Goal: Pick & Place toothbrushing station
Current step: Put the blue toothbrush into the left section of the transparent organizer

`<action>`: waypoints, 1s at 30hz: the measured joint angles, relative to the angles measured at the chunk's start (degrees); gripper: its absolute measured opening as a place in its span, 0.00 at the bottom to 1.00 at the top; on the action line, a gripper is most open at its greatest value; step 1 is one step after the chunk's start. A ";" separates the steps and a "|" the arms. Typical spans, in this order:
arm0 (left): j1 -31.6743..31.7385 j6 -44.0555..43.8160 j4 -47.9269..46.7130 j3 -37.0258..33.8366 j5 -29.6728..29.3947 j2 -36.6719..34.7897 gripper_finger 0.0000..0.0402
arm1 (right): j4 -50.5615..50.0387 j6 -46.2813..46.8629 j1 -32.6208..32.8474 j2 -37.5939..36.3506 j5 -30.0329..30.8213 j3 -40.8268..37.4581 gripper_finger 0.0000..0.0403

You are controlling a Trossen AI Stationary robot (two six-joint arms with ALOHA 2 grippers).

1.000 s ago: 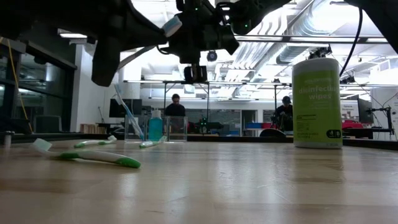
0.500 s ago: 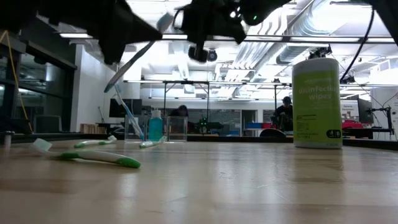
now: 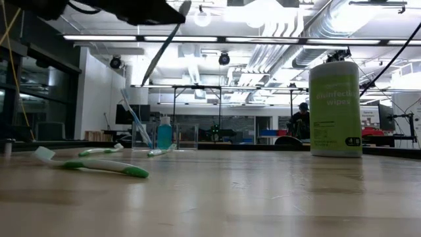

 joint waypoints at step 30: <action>29.49 -11.53 16.77 -12.59 5.42 -5.53 0.00 | -9.04 -7.85 19.40 -3.83 16.22 -0.02 0.29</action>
